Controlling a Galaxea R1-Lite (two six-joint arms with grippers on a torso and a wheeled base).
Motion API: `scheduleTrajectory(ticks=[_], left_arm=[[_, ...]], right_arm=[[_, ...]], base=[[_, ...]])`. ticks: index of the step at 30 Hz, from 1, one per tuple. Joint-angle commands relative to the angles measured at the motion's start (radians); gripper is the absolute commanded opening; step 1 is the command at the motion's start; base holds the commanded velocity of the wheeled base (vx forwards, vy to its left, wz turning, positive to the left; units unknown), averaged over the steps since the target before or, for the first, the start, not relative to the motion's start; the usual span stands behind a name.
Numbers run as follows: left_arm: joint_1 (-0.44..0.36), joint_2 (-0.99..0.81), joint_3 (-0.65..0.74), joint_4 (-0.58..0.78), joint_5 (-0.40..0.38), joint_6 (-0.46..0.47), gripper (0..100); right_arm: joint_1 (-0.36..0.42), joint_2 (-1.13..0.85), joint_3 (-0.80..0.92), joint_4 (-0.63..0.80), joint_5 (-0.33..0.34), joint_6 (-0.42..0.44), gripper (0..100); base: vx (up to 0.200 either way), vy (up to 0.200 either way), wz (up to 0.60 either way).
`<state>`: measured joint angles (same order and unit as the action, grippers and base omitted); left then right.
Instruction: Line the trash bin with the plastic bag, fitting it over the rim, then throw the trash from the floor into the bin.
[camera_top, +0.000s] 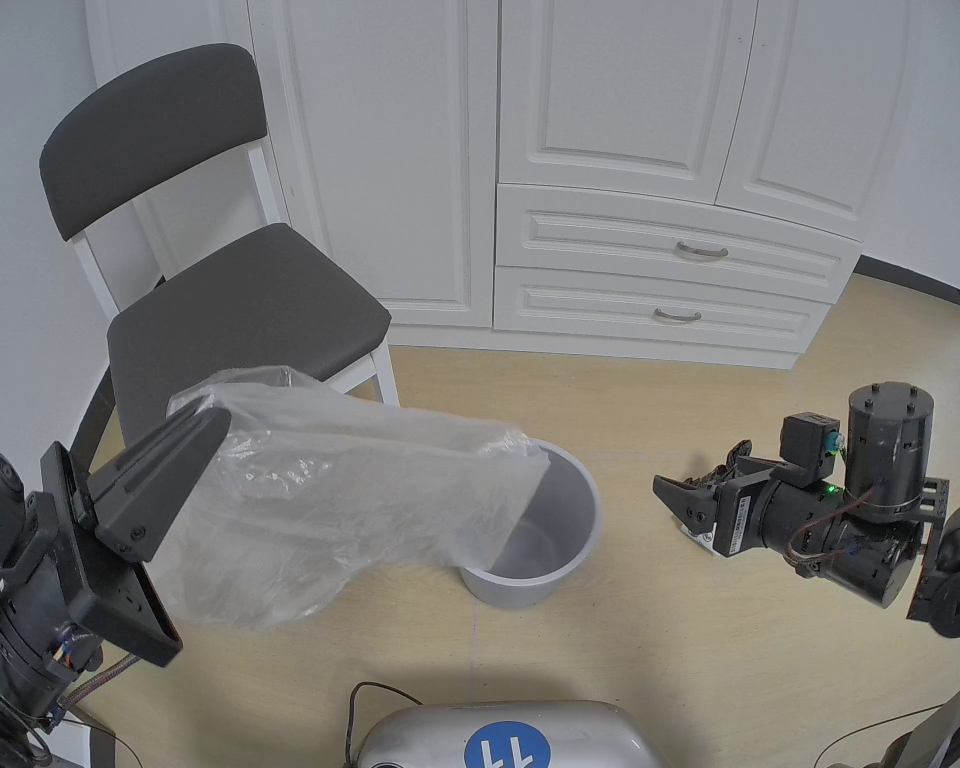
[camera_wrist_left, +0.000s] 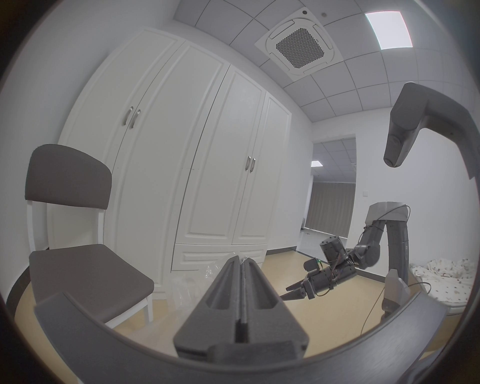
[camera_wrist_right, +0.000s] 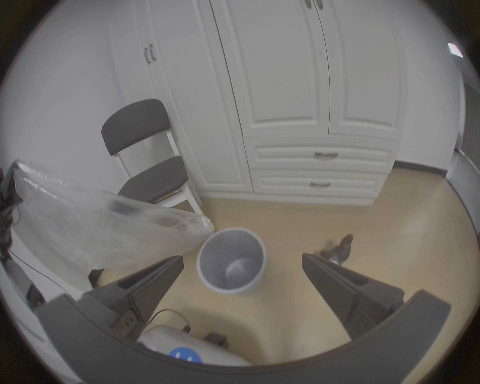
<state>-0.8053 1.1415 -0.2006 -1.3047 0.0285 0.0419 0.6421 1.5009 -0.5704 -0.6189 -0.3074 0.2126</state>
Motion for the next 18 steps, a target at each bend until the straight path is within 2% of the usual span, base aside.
scheduleTrajectory(ticks=[1,6,8,12,18], left_arm=[[-0.051,-0.043,0.018,0.008,-0.03,-0.019,0],[-0.054,-0.054,0.023,0.005,-0.067,-0.022,0],[-0.054,-0.058,0.023,0.005,-0.075,-0.024,0],[-0.075,-0.072,0.023,0.004,-0.076,-0.025,0],[-0.089,-0.08,0.027,0.005,-0.078,-0.025,0]], right_arm=[[-0.027,-0.206,-0.212,0.45,0.156,0.222,100],[0.025,-0.18,-0.151,0.326,0.131,0.22,100],[0.051,-0.16,-0.141,0.289,0.102,0.22,100],[0.071,-0.094,-0.144,0.243,0.045,0.22,100],[0.093,-0.002,-0.147,0.179,0.022,0.22,100]], base=[[0.0,0.0,0.0],[0.0,0.0,0.0],[0.0,0.0,0.0],[0.0,0.0,0.0],[0.0,0.0,0.0]])
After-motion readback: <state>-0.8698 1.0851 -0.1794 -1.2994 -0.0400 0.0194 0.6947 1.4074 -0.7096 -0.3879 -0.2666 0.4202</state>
